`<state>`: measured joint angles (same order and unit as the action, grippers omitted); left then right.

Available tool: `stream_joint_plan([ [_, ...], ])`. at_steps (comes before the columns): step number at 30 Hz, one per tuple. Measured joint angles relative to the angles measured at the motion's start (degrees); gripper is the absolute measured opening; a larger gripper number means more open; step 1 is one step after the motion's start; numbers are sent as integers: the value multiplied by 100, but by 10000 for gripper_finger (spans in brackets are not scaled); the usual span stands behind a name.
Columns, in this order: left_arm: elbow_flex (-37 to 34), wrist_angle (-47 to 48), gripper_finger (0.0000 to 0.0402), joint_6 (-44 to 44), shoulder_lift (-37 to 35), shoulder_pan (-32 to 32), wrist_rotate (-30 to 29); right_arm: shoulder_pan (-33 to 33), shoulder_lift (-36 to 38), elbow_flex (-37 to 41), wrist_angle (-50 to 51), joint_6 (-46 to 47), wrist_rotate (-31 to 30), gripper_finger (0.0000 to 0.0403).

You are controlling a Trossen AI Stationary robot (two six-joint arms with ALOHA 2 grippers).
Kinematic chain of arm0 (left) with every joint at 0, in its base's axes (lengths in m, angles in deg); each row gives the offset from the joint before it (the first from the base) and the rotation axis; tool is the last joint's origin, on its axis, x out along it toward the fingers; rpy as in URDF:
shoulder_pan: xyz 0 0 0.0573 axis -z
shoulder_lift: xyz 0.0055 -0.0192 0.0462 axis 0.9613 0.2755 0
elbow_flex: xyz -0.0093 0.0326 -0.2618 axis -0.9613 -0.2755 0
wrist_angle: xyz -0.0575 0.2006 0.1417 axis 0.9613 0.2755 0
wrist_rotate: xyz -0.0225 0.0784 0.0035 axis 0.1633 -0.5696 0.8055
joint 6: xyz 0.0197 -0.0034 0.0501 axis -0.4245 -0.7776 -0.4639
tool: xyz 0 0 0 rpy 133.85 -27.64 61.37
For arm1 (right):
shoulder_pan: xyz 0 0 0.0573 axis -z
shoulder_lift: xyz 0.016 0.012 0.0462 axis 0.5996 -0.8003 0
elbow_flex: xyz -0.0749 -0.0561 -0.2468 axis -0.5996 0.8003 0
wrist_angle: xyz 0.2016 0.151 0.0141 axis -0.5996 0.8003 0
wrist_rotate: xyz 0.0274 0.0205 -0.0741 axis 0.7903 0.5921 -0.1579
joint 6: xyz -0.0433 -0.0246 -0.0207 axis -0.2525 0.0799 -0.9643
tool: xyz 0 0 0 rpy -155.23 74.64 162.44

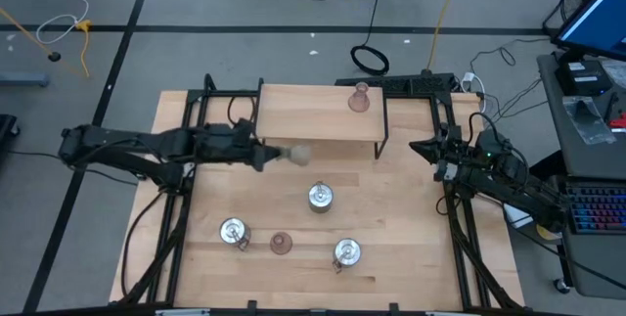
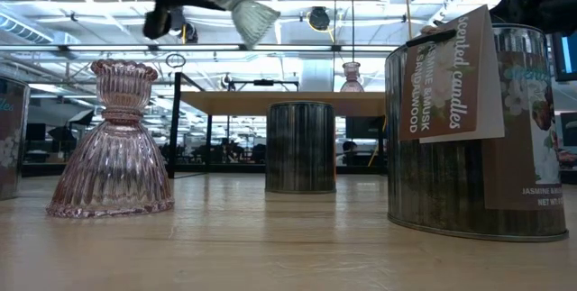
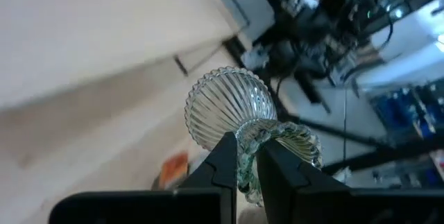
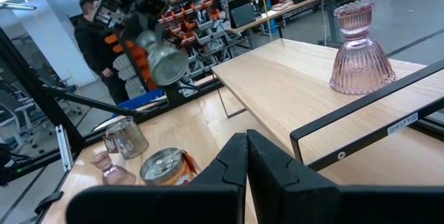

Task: Pick & Place candle stick holders
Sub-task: Put the green candle holder on the shelf

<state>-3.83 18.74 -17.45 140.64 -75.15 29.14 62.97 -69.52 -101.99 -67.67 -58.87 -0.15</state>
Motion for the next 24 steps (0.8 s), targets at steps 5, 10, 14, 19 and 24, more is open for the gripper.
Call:
stream_joint_plan([
  [5,335,-164,33,-329,336,-298,-14,0,0,0,2,96,-11,0],
  [10,1356,579,33,-985,936,-534,188,0,0,0,33,105,-13,0],
  [14,2266,1633,33,-1426,1482,-659,192,0,0,0,2,105,-17,0],
  [19,3299,2492,33,-1959,2092,-752,196,0,-50,0,-543,86,-4,0],
  [24,4007,2820,33,-2422,2595,-858,284,0,-335,0,-1226,-199,77,0],
])
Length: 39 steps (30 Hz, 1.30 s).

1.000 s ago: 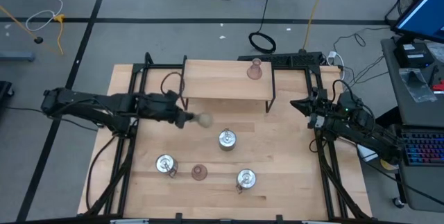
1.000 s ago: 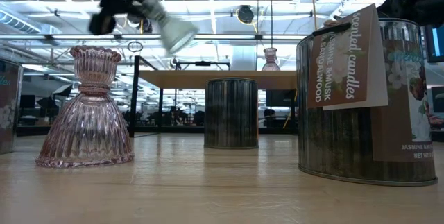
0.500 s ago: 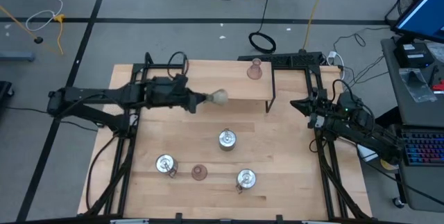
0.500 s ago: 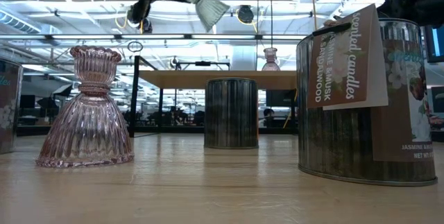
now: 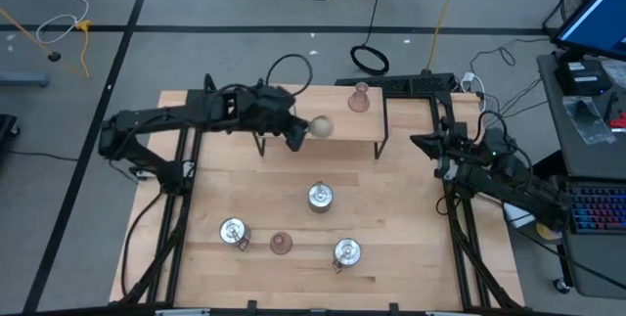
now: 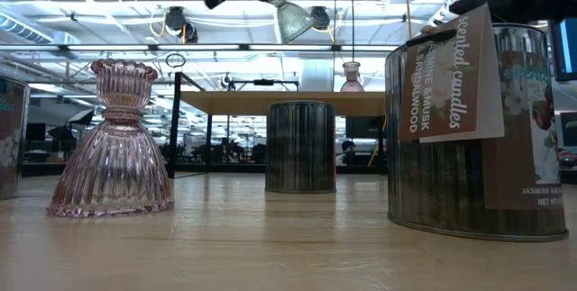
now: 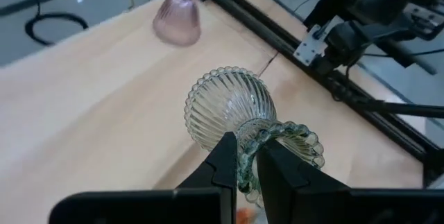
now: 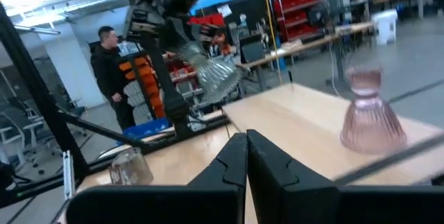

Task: Pick & Place candle stick holders
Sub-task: Put the green candle holder on the shelf

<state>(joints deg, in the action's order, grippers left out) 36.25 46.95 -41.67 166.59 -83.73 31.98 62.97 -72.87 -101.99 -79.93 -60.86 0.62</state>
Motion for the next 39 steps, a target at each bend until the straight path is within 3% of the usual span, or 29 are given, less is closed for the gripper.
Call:
stream_joint_plan([
  [10,797,3,33,-496,571,-280,626,0,-1772,0,-2043,-109,809,0],
  [19,1215,21,33,-709,927,-513,667,0,-2994,-14,-3669,-194,975,0],
  [28,1559,87,33,-845,1449,-791,750,0,-3510,-526,-3428,-720,936,0],
  [39,1582,20,33,-1059,1623,-867,372,0,-4523,-2383,-1084,-1819,197,0],
])
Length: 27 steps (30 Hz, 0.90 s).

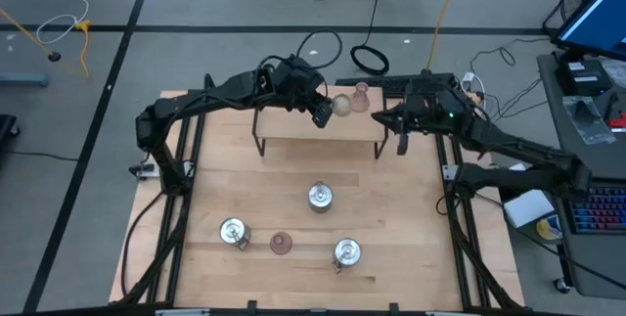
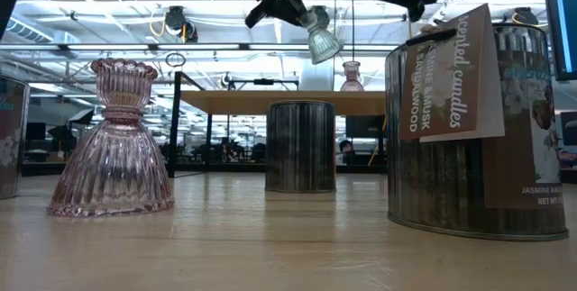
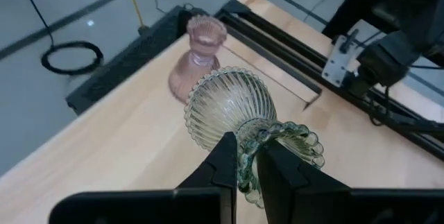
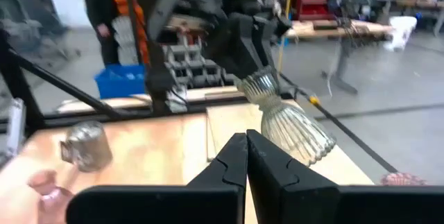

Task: Pick & Place candle stick holders
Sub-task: Put the green candle holder on the shelf

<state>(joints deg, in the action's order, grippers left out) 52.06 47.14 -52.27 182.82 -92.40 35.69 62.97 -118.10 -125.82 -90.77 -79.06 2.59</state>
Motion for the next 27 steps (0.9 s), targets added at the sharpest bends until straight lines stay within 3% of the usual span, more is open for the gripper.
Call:
stream_joint_plan([
  [5,2,-157,33,-5,17,-7,-353,0,-384,-515,588,-153,-326,0],
  [10,9,-420,33,55,234,-33,-304,0,-538,-800,1292,-204,-778,0],
  [27,9,-346,33,738,532,-109,-174,2,-409,-832,2001,-313,-1075,0],
])
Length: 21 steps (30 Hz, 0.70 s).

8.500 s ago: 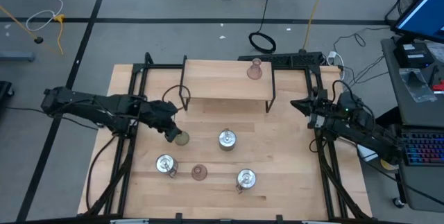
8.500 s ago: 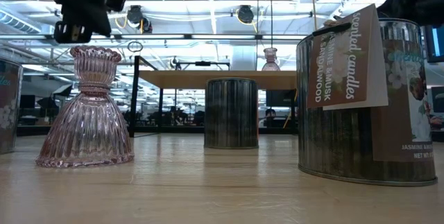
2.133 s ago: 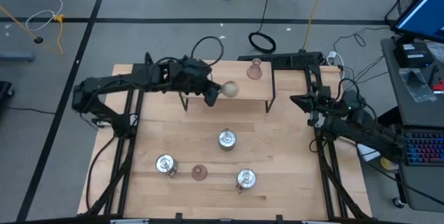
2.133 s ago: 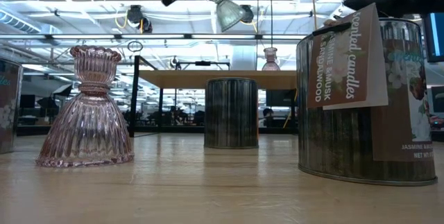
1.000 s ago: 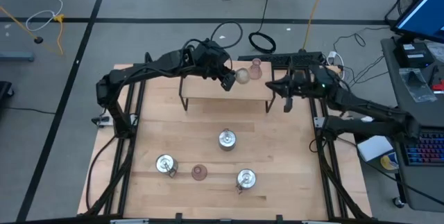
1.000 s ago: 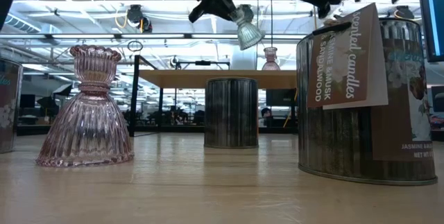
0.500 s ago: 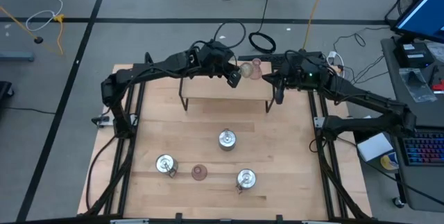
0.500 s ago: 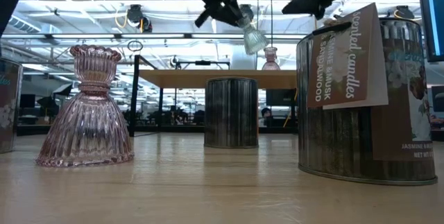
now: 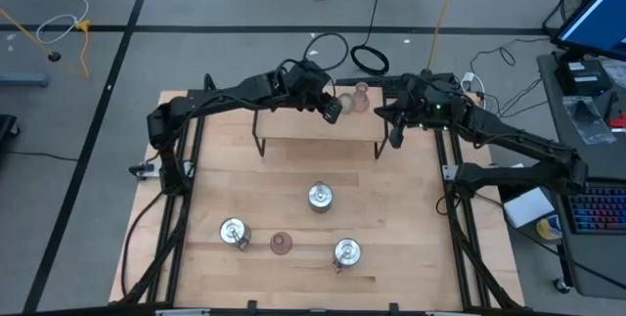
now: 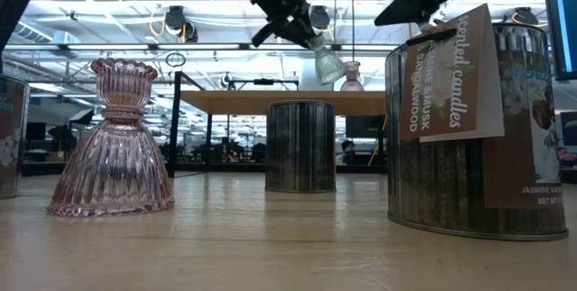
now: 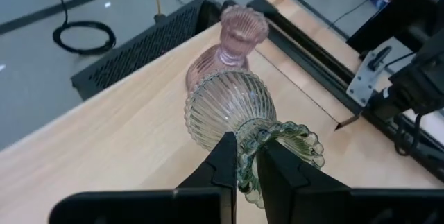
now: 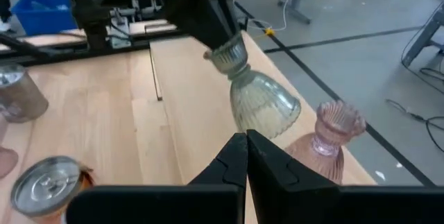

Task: Pick & Place candle stick holders
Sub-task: Put the green candle holder on the shelf

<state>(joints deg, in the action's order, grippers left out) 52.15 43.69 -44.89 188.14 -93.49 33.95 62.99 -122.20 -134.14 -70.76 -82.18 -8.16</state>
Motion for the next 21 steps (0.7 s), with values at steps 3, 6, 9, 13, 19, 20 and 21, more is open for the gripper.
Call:
stream_joint_plan([
  [3,0,118,33,146,5,2,2,0,0,0,99,-16,2,0],
  [6,0,258,33,213,5,0,2,0,-2,0,141,-17,2,0],
  [9,-1,290,33,285,5,2,4,0,-4,0,106,-16,18,0],
  [13,0,286,33,299,5,23,114,-4,-96,0,-13,-29,223,0],
  [19,-1,295,33,255,5,28,635,-275,-526,2,-654,-416,629,2],
  [20,-2,294,33,255,5,28,697,-348,-610,2,-755,-531,629,5],
  [21,-2,294,33,253,-1,28,758,-415,-698,2,-846,-641,619,10],
])
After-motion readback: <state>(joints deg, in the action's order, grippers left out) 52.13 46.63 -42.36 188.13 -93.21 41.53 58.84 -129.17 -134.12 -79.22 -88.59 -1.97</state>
